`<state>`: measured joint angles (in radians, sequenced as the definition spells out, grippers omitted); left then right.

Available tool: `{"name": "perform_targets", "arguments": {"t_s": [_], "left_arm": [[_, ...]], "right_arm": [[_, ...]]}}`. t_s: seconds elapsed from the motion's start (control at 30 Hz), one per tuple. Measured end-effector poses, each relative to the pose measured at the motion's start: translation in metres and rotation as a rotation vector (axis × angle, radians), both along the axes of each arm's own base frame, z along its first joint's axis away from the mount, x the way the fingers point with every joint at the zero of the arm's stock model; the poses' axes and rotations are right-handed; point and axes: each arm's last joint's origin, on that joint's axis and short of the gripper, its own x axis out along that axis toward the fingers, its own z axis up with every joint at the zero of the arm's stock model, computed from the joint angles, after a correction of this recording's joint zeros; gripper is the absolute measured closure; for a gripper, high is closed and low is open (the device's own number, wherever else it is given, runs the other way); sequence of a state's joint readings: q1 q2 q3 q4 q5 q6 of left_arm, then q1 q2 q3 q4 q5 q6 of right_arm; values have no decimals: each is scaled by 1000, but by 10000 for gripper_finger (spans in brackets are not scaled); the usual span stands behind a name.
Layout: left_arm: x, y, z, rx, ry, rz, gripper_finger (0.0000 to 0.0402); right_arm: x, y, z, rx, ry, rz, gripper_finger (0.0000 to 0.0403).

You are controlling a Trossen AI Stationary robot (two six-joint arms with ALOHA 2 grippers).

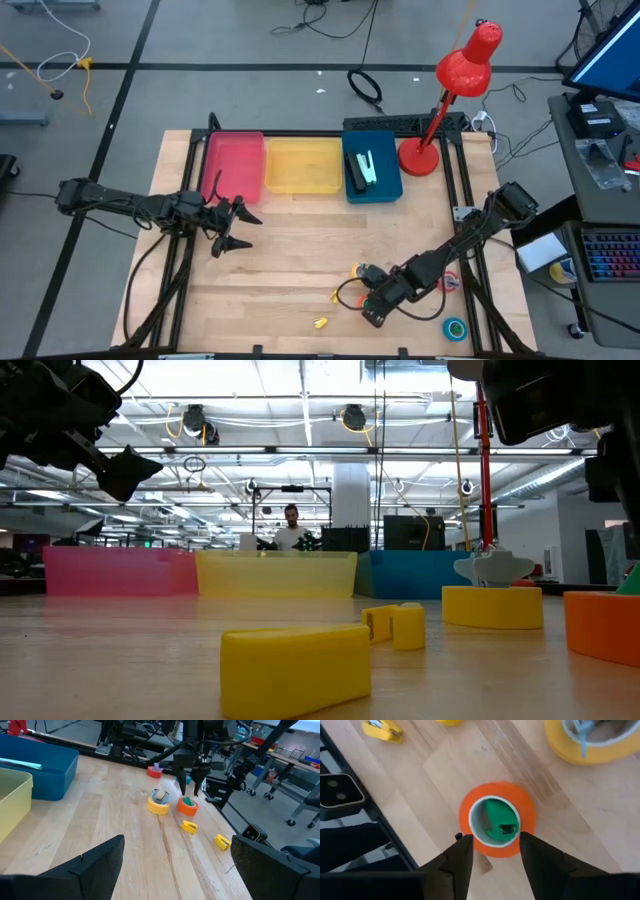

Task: Pick and place Stapler, Stapler remover, tape
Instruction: Put the left green small stapler into the blue bin

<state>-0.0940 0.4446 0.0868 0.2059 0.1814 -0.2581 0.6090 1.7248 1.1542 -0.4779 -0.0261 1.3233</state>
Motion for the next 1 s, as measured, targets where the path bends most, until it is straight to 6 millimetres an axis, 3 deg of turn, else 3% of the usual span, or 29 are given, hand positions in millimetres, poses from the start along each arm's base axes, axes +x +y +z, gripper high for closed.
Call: {"name": "perform_targets", "arguments": {"t_s": [0.83, 1.0], "left_arm": [[0, 1, 1, 21, -11, 23, 39], [0, 1, 1, 23, -11, 23, 39]], "right_arm": [[6, -1, -12, 4, 31, 6, 270], [5, -1, -13, -1, 37, 7, 289]]}}
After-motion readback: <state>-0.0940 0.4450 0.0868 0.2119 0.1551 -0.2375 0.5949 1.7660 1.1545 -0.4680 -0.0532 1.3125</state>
